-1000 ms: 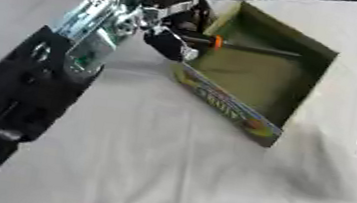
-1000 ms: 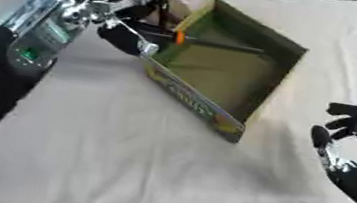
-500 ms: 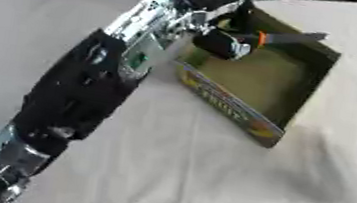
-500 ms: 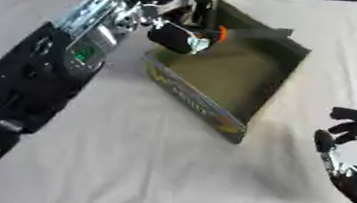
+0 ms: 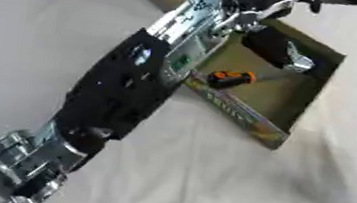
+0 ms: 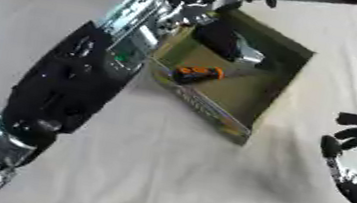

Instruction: Pick up objects on the table and place them in the box.

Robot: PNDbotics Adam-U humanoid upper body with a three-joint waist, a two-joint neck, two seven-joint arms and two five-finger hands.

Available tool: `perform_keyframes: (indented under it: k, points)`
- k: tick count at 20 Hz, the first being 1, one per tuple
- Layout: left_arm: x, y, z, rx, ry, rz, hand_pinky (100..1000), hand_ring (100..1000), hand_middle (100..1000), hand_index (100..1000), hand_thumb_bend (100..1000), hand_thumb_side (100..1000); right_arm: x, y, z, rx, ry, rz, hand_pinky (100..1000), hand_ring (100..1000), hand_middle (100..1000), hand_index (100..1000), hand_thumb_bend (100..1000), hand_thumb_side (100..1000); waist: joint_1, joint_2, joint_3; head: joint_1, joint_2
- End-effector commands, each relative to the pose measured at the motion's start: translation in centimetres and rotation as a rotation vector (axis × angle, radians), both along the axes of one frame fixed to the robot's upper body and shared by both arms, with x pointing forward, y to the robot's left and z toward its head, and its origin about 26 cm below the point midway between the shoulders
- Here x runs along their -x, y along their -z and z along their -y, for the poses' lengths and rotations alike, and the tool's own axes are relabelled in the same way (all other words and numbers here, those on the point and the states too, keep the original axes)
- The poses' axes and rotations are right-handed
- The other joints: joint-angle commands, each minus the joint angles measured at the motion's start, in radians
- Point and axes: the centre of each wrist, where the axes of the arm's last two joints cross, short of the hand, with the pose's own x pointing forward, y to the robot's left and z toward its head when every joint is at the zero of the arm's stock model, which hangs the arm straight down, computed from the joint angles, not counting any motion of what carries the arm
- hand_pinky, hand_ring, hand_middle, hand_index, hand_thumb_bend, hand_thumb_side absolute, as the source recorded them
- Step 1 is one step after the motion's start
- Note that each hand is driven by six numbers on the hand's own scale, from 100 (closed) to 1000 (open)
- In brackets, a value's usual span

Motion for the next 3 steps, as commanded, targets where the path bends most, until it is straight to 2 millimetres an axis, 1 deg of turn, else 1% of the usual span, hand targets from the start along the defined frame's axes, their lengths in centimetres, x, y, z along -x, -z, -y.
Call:
perform_keyframes:
  k: [1,3]
  points:
    - [0.97,-1.78,0.13,0.004,0.041,0.050,583,738,787,812,819,772,0.17,-0.51,0.06,0.009,-0.003,0.016,510,589,667,785,422,674,-0.006,-0.017,0.002,0.007,-0.003]
    - [1.38,-2.12,-0.15,0.004,0.056,0.054,583,737,786,810,811,773,0.19,-0.51,0.11,0.010,0.000,0.016,510,589,667,785,421,674,-0.005,-0.017,0.005,0.006,-0.003]
